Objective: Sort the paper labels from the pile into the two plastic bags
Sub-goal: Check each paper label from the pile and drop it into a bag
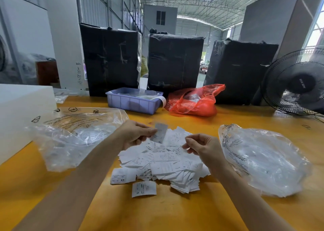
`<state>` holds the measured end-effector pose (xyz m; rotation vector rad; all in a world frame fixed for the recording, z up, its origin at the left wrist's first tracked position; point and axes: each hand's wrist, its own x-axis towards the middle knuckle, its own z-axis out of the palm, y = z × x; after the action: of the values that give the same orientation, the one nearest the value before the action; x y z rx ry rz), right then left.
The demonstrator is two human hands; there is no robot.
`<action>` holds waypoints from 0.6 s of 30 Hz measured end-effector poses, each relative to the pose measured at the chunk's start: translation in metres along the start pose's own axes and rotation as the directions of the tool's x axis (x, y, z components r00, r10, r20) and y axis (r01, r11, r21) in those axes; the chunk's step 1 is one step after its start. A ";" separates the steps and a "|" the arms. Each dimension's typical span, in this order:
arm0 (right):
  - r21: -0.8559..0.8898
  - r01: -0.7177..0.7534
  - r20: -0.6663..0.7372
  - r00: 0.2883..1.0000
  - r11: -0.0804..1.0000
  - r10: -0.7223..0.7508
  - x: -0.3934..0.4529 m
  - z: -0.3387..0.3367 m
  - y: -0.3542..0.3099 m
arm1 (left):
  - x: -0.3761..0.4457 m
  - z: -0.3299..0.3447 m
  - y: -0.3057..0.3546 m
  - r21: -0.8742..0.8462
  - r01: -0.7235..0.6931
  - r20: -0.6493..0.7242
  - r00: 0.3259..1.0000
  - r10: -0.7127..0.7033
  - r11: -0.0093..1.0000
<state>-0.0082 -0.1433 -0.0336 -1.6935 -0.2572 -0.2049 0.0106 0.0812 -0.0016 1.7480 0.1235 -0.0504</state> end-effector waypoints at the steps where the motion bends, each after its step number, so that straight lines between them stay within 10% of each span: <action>1: 0.002 0.000 -0.003 1.000 1.000 0.000 0.000 -0.001 0.001 | 0.001 -0.012 0.002 0.034 -0.031 -0.076 0.997 0.033 0.999; 8: -0.043 0.067 -0.010 0.998 0.997 -0.067 0.003 -0.002 0.005 | 0.009 -0.116 -0.015 0.463 0.107 -0.628 0.741 0.240 0.880; 14: -0.334 0.220 -0.199 0.934 0.917 -0.296 0.012 -0.022 0.002 | 0.008 -0.134 -0.033 0.601 0.312 -0.617 0.767 0.178 0.736; 18: -0.780 0.045 -0.307 0.841 0.624 -0.445 0.020 -0.067 0.007 | 0.008 -0.124 -0.029 0.652 0.338 -0.640 0.726 0.253 0.679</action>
<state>0.0139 -0.2093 -0.0252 -2.3557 -0.0212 -1.0712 0.0110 0.2084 -0.0087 2.5174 0.8132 0.6300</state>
